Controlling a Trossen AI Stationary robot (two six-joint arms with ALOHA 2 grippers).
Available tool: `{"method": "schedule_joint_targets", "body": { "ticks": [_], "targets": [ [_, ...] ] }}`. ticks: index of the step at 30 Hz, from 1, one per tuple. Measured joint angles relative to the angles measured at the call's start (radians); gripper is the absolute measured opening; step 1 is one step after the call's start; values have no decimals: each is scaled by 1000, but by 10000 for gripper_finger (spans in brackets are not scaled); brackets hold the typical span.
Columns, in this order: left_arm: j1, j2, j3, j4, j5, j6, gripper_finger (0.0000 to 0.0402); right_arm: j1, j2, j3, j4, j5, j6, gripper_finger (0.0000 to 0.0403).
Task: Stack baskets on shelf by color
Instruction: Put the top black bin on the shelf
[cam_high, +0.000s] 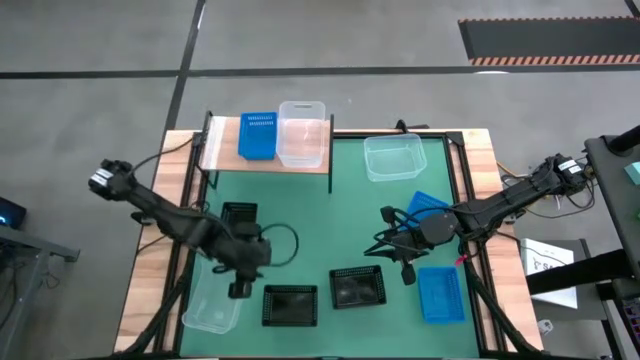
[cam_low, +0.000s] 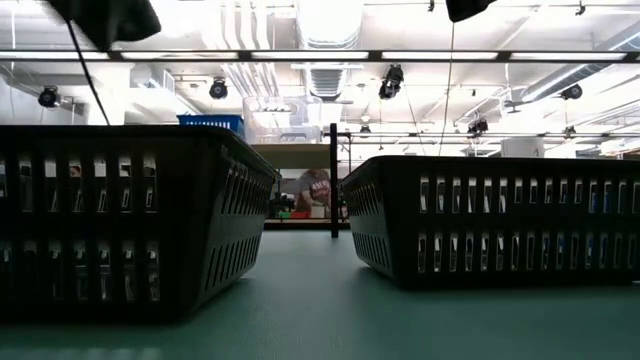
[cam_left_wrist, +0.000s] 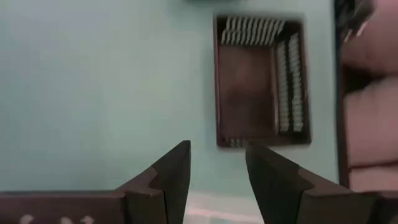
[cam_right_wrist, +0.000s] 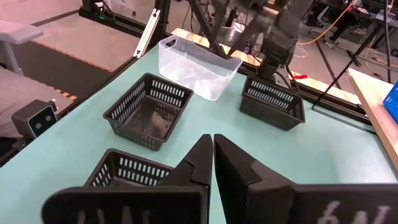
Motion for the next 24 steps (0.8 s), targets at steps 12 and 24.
{"method": "schedule_joint_targets", "body": {
  "ticks": [12,24],
  "targets": [
    [-10,182,-10,-271,-5,-25,139,0,0,0,0,0,0,9],
    [34,240,-11,-290,-144,28,139,0,0,0,-1,-1,0,9]
  ]
}}
